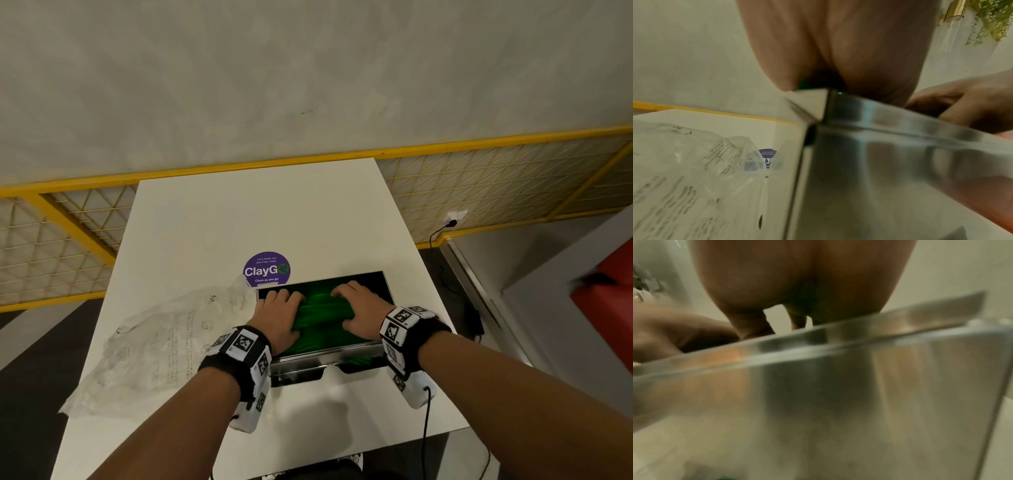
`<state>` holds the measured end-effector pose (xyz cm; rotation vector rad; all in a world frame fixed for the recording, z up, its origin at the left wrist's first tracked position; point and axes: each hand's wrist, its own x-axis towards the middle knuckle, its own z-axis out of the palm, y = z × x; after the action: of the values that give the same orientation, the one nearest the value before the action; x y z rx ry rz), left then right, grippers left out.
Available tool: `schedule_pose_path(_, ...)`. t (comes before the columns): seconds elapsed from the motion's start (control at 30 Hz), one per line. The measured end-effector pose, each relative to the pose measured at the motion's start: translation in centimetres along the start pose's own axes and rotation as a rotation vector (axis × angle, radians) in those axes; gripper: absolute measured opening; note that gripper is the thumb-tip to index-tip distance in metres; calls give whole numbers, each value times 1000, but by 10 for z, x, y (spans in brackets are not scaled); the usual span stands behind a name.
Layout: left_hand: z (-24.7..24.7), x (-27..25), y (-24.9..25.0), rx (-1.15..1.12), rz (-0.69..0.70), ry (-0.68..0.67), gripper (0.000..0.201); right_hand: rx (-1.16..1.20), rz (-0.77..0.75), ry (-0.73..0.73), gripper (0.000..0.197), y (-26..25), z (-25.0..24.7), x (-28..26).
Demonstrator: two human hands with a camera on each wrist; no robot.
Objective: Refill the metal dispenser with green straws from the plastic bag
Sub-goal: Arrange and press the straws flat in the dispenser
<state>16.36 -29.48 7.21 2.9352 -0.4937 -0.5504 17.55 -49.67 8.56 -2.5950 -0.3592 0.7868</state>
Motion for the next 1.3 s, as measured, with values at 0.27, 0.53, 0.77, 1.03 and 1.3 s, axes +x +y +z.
schedule_pose_path(0.27,-3,-3,-4,-110,70,72,64,-282,-13,-40,62,13,0,-8)
schedule_pose_path(0.53,-2,-14,-2,233,37,-9,43,-270,16,-122,49,3,0,-17)
schedule_pose_path(0.77,-7,-17,1,234,15,-24,68,-328,44,-110,59,4,-4,-13)
schedule_pose_path(1.03,-18,-14,4,124,-19,20,56,-267,50,-54,55,-17,-21,6)
schedule_pose_path(1.3,-10,-12,-8,125,71,-156,71,-413,158,-431,77,-45,-7,56)
